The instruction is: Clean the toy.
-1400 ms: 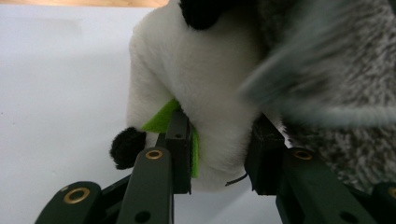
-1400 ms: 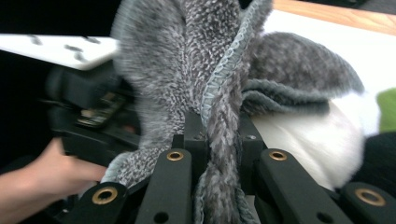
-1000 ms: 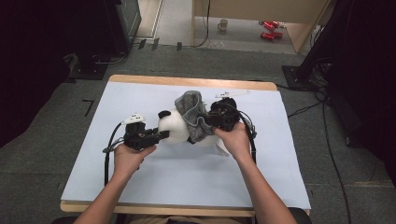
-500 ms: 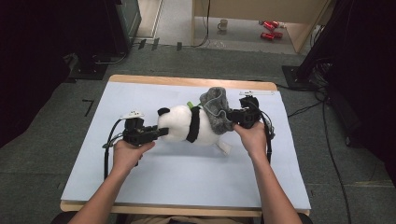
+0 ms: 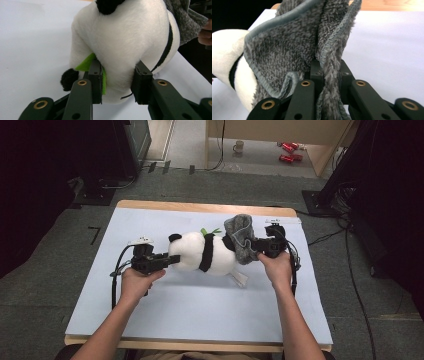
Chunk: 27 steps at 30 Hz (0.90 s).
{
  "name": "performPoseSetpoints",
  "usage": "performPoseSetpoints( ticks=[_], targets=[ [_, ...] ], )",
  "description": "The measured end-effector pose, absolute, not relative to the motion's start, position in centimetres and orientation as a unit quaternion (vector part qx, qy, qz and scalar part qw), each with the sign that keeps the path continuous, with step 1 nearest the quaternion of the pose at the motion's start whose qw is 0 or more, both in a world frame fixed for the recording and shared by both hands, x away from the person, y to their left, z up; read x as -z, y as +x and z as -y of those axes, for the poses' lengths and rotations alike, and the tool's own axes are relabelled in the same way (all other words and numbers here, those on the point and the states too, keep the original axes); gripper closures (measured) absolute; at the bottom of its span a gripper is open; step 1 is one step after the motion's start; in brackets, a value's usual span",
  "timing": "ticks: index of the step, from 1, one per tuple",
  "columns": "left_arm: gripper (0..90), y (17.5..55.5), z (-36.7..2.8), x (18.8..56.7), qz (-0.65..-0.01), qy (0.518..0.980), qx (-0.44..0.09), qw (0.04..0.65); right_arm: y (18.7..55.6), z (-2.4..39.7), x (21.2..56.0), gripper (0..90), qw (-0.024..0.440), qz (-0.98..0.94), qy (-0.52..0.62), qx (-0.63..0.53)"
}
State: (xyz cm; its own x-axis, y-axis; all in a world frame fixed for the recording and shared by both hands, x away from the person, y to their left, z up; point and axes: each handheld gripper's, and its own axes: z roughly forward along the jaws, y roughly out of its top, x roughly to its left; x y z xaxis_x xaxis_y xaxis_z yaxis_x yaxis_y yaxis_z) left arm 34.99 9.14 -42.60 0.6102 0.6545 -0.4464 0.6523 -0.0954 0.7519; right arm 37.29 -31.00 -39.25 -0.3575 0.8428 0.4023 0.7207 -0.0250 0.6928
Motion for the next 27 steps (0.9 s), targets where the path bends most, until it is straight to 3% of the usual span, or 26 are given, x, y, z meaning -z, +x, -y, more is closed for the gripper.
performPoseSetpoints(
  ticks=[6, 15, 27],
  targets=[
    [66.5, 35.1, -9.2, 42.6, -0.446, 0.737, 0.001, 0.508, 36.2, 31.6, 36.9, 80.5, 0.075, -0.687, 0.552, -0.468],
    [66.5, 35.1, -9.2, 42.5, -0.447, 0.736, 0.0, 0.508, 34.1, 27.3, 33.5, 80.5, 0.059, -0.714, 0.481, -0.506],
    [66.0, 35.1, -9.2, 42.5, -0.448, 0.737, -0.003, 0.506, 33.4, 21.3, 35.3, 80.4, 0.008, -0.761, 0.424, -0.49]
  ],
)
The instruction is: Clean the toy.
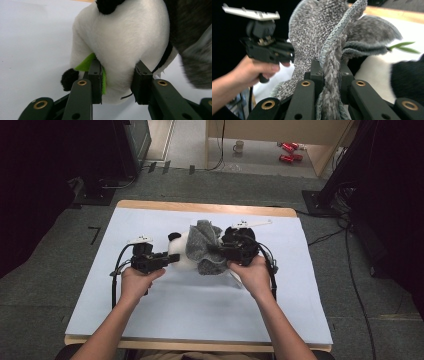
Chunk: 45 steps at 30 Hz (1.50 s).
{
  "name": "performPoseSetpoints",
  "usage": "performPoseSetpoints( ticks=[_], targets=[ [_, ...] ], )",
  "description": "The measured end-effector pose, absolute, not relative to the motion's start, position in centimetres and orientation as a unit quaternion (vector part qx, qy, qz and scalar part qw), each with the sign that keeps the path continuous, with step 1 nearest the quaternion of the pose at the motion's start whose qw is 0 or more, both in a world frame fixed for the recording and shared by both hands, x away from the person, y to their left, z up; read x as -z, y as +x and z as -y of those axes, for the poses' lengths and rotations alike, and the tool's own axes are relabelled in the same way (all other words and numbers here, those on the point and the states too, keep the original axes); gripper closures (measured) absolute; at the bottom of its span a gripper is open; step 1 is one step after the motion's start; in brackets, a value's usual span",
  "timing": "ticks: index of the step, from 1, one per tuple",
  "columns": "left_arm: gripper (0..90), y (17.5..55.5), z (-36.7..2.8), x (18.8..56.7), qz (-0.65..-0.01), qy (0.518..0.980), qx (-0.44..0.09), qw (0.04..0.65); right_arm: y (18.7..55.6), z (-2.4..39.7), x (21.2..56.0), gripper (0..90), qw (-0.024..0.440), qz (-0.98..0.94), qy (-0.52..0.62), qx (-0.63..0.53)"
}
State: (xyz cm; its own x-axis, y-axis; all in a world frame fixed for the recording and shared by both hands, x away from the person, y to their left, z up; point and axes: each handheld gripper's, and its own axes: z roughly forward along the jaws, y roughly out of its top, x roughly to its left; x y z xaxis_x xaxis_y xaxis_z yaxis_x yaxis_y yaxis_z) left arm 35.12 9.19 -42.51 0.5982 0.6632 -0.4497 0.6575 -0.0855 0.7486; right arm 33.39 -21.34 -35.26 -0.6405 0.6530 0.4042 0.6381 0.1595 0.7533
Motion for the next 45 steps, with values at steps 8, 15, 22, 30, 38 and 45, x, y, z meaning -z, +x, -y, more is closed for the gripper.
performPoseSetpoints(
  ticks=[8, 15, 22, 30, 38, 45],
  targets=[
    [51.2, 35.2, -9.5, 42.7, -0.43, 0.744, -0.01, 0.511, 34.5, 21.7, 37.7, 80.5, 0.018, -0.765, 0.447, -0.463],
    [32.1, 35.1, -10.3, 43.4, -0.362, 0.778, -0.037, 0.511, 34.7, 22.4, 37.7, 80.4, 0.034, -0.765, 0.452, -0.456],
    [30.8, 35.5, -9.9, 44.9, -0.305, 0.786, -0.079, 0.532, 35.2, 23.1, 37.9, 80.3, 0.033, -0.759, 0.46, -0.46],
    [26.1, 36.6, -10.0, 45.4, -0.31, 0.779, -0.084, 0.538, 35.5, 24.1, 38.1, 80.3, 0.035, -0.752, 0.469, -0.461],
    [41.0, 37.0, -9.4, 45.5, -0.319, 0.775, -0.057, 0.542, 35.6, 24.4, 38.3, 80.2, 0.033, -0.75, 0.473, -0.461],
    [65.9, 36.4, -8.7, 44.7, -0.363, 0.777, -0.044, 0.512, 35.6, 24.1, 38.0, 80.8, 0.026, -0.744, 0.471, -0.473]
  ],
)
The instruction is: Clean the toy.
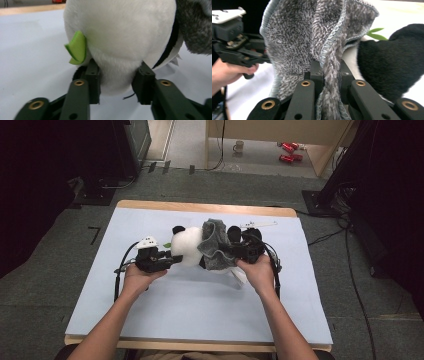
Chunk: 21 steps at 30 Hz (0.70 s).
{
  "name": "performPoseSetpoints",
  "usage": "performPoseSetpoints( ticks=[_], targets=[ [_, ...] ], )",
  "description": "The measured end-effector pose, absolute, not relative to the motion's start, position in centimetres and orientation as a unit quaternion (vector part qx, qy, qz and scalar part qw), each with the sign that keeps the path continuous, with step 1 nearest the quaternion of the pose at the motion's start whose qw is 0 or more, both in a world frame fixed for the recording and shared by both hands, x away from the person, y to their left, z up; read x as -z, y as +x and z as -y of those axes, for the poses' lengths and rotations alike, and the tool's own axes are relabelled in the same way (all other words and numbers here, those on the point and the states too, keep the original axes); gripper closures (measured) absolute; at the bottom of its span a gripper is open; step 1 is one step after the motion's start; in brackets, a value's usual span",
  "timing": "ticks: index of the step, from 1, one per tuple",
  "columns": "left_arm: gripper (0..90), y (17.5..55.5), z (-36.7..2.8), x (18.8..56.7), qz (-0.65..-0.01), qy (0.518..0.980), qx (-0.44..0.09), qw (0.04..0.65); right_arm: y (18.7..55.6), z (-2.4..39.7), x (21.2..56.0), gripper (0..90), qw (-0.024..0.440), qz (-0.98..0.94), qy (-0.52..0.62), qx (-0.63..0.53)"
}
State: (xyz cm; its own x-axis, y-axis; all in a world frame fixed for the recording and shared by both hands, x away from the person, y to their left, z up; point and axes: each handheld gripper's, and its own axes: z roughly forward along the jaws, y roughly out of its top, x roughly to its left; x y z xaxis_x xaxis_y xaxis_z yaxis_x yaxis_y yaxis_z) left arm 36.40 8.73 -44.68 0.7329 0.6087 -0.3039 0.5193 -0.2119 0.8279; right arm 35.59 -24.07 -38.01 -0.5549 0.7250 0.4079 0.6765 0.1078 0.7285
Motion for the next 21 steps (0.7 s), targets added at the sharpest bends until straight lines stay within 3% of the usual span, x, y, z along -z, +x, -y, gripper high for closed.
performPoseSetpoints(
  ticks=[11, 21],
  targets=[
    [72.7, 34.8, -8.6, 43.3, -0.421, 0.745, 0.046, 0.515, 33.7, 21.6, 33.7, 80.8, 0.008, -0.744, 0.415, -0.524],
    [72.3, 33.4, -7.4, 43.1, -0.422, 0.757, 0.013, 0.499, 34.0, 17.6, 35.1, 80.9, -0.045, -0.752, 0.385, -0.533]
  ],
)
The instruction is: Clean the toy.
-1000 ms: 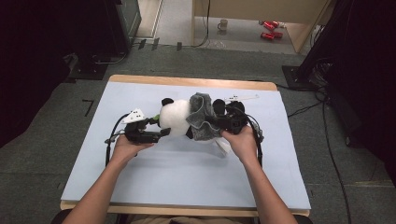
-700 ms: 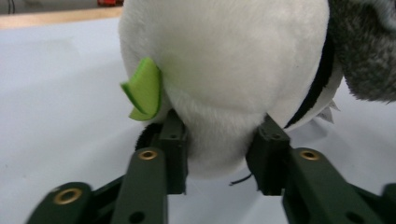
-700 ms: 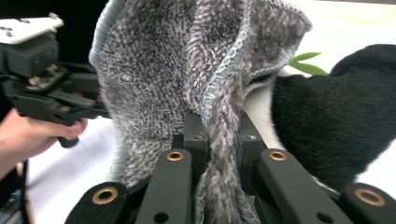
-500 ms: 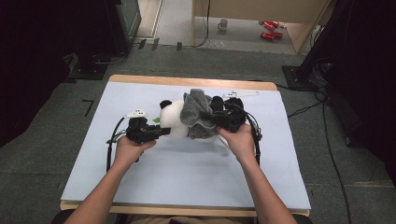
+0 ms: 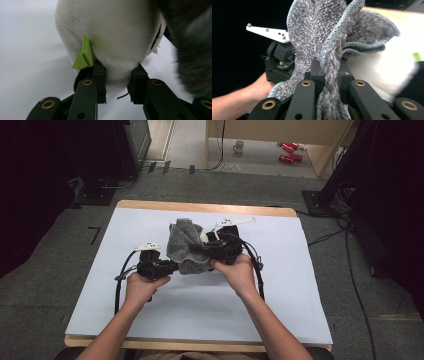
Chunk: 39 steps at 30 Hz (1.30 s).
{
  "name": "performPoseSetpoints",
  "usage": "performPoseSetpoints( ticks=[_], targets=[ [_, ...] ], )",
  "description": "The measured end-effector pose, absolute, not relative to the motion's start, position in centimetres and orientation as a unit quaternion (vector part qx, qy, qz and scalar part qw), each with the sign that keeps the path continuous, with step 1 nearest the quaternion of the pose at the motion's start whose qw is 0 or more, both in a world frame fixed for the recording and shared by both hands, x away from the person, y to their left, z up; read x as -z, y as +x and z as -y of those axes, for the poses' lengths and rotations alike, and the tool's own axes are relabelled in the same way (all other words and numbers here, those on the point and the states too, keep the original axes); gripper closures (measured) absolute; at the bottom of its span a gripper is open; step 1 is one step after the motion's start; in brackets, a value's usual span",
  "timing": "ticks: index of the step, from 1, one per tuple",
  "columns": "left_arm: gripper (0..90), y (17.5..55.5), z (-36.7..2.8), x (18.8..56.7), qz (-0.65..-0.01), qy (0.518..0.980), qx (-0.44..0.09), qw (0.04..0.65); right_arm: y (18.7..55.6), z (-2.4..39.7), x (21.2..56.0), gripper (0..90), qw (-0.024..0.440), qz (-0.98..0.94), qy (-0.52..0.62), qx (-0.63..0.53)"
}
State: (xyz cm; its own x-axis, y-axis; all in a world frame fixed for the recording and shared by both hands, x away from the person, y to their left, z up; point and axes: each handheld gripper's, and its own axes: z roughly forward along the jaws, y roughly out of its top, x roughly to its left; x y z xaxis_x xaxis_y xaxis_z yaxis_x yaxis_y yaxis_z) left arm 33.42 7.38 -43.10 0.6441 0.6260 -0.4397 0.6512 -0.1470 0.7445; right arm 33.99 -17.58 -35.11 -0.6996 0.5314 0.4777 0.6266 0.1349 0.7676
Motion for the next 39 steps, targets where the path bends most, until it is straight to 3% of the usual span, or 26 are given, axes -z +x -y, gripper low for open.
performPoseSetpoints(
  ticks=[5, 14, 39],
  targets=[
    [72.2, 33.2, -7.1, 43.1, -0.423, 0.761, 0.005, 0.492, 34.0, 16.0, 36.4, 80.6, 0.004, 0.779, -0.384, 0.495],
    [72.2, 33.9, -7.7, 43.7, -0.437, 0.756, 0.009, 0.487, 35.5, 18.5, 37.9, 80.2, -0.031, 0.773, -0.42, 0.474],
    [71.8, 35.5, -8.5, 43.8, -0.448, 0.742, 0.034, 0.497, 36.8, 26.0, 38.2, 80.1, -0.062, 0.732, -0.502, 0.457]
  ],
)
